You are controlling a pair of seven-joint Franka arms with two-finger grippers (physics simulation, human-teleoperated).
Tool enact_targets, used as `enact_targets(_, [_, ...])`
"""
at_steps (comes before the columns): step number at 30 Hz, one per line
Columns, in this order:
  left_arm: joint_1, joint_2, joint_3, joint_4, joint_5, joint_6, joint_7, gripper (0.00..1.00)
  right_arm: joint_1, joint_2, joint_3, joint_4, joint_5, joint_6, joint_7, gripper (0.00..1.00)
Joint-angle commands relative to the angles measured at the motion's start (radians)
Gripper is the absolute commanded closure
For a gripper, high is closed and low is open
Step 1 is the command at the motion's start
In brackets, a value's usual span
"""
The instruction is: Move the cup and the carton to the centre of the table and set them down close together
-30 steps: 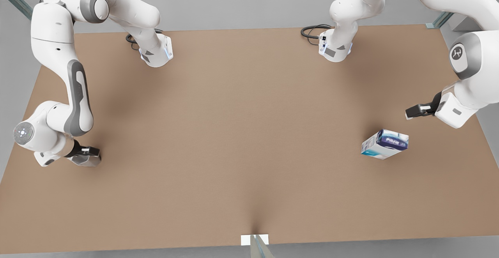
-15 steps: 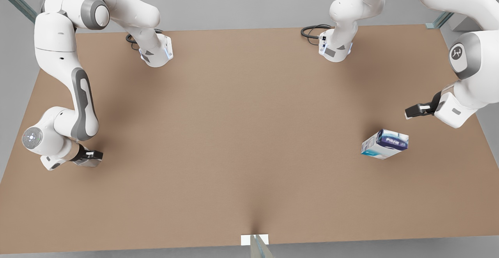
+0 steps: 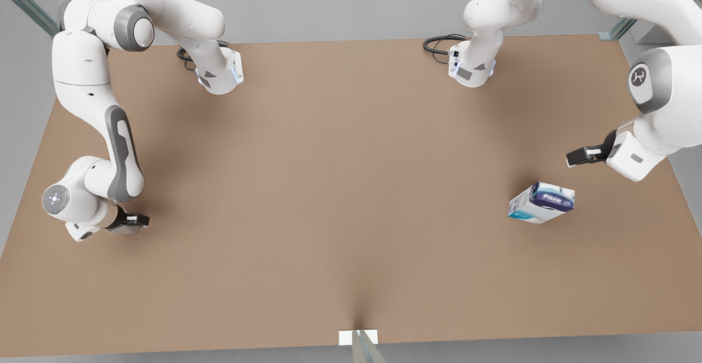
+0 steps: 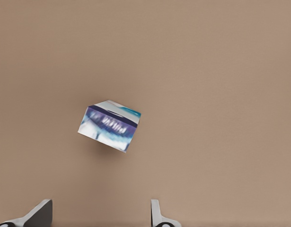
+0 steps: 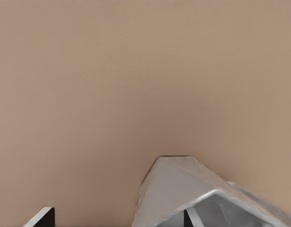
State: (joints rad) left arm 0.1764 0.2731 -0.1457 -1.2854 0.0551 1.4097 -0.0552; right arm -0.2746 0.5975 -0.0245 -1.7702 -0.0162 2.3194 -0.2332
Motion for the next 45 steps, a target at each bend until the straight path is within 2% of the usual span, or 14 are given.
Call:
enact_targets(1, [0.0, 0.0, 0.0, 0.001, 0.0, -0.001, 0.0, 0.0, 0.0, 0.001, 0.0, 0.0, -0.001, 0.0, 0.0, 0.0])
enact_targets(3, [0.0, 0.001, 0.0, 0.001, 0.0, -0.001, 0.002, 0.0, 0.0, 0.007, 0.0, 0.003, -0.001, 0.002, 0.0, 0.0])
enact_targets(4, [0.0, 0.001, 0.0, 0.0, 0.0, -0.003, 0.002, 0.0, 0.0, 0.008, 0.0, 0.003, -0.001, 0.002, 0.0, 0.04])
enact_targets(6, [0.0, 0.001, 0.0, 0.0, 0.0, -0.003, 0.002, 0.0, 0.0, 0.008, -0.002, 0.005, -0.004, 0.002, -0.032, 0.31])
enact_targets(7, [0.0, 0.001, 0.0, 0.0, 0.0, -0.003, 0.002, 0.0, 0.002, 0.011, -0.002, 0.005, -0.004, 0.002, -0.04, 0.34])
enact_targets(8, [0.0, 0.001, 0.0, 0.0, 0.0, -0.003, 0.002, 0.0, 0.002, 0.013, -0.008, 0.005, -0.004, 0.002, -0.043, 0.48])
enact_targets(10, [0.0, 0.001, 0.0, 0.0, 0.0, -0.003, 0.002, 0.0, 0.0, 0.015, -0.009, 0.006, 0.001, 0.002, -0.069, 0.69])
enact_targets(12, [0.0, 0.001, 0.0, 0.0, 0.0, -0.006, 0.0, 0.0, 0.002, 0.015, -0.014, 0.006, 0.005, 0.0, -0.098, 0.79])
enact_targets(34, [-0.009, 0.001, 0.001, -0.02, 0.005, -0.009, -0.005, 0.0, 0.038, -0.004, -0.015, 0.026, -0.007, -0.047, -0.025, 0.79])
enact_targets(36, [-0.02, 0.001, 0.012, -0.129, 0.014, 0.084, -0.173, 0.0, 0.055, -0.021, -0.015, 0.04, -0.01, -0.092, -0.026, 0.79])
enact_targets(40, [-0.02, 0.011, 0.074, -0.204, 0.014, 0.213, -0.391, 0.0, 0.118, -0.042, -0.017, 0.071, -0.036, -0.149, -0.025, 0.79])
enact_targets(41, [-0.038, 0.015, 0.089, -0.262, 0.014, 0.288, -0.472, 0.0, 0.138, -0.044, -0.017, 0.091, -0.057, -0.17, -0.023, 0.79])
enact_targets(45, [-0.043, 0.006, 0.092, -0.376, 0.014, 0.431, -0.687, 0.0, 0.233, -0.085, -0.008, 0.144, -0.105, -0.294, 0.026, 0.79])
